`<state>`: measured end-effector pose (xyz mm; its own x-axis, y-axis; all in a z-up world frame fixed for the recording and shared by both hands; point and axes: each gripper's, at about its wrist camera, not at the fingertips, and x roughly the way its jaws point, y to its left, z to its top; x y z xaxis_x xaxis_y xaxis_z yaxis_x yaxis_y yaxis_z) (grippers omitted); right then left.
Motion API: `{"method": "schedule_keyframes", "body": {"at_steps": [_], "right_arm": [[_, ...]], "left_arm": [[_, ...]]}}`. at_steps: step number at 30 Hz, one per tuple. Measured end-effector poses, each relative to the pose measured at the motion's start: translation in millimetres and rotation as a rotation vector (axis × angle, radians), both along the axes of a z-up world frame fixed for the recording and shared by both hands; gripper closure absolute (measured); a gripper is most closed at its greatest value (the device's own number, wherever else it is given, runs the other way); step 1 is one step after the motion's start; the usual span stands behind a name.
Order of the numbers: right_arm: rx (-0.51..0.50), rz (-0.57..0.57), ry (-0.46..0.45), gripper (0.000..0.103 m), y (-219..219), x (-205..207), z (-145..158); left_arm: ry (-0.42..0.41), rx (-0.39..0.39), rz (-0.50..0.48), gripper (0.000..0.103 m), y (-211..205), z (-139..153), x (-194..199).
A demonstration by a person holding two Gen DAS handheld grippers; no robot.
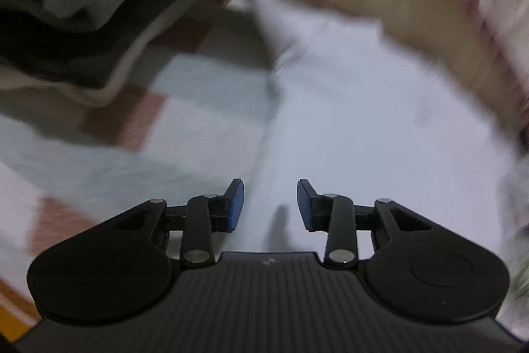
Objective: Fold clothes
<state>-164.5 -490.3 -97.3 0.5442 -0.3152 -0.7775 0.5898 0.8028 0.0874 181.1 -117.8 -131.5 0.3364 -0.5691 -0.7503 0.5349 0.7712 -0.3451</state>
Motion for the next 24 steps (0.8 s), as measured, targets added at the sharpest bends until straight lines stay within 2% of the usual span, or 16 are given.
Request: {"method": "schedule_keyframes", "body": {"at_steps": [1,4,6,8,11,16,17,20,22,23,24], "right_arm": [[0.022,0.034,-0.015,0.062,1.3,15.0,-2.6],[0.025,0.176,-0.063,0.062,17.1,56.5,-9.5],[0.017,0.275,-0.081,0.062,29.4,81.5,-11.4],[0.001,0.369,-0.084,0.061,43.0,105.1,-10.9],[-0.04,0.501,-0.077,0.061,61.1,138.0,-5.5],[-0.121,0.689,-0.076,0.058,75.4,185.4,15.5],[-0.143,0.709,-0.082,0.054,76.1,193.5,16.7],[-0.195,0.725,-0.081,0.053,74.7,212.3,13.0],[-0.178,0.69,-0.096,0.053,69.1,210.4,8.8],[-0.169,0.673,-0.102,0.053,66.2,209.3,6.5],[-0.152,0.661,-0.099,0.053,62.2,204.9,1.8]], "left_arm": [[-0.051,-0.01,0.007,0.067,-4.2,4.7,-1.6],[-0.274,0.001,0.031,0.061,-13.8,15.0,-8.1],[-0.339,-0.017,0.075,0.061,-11.7,20.7,-3.6],[-0.362,-0.079,0.141,0.059,-2.5,30.7,6.7],[-0.349,-0.169,0.204,0.049,6.4,40.9,32.7],[-0.305,-0.159,0.197,0.048,-24.3,38.2,87.0],[-0.3,-0.163,0.199,0.048,-32.5,35.6,96.6],[-0.281,-0.192,0.265,0.048,-47.6,29.1,114.2],[-0.315,-0.257,0.294,0.055,-48.8,31.7,114.0],[-0.359,-0.289,0.268,0.068,-50.0,35.0,111.2],[-0.421,-0.289,0.233,0.075,-53.5,40.5,106.5]]}}
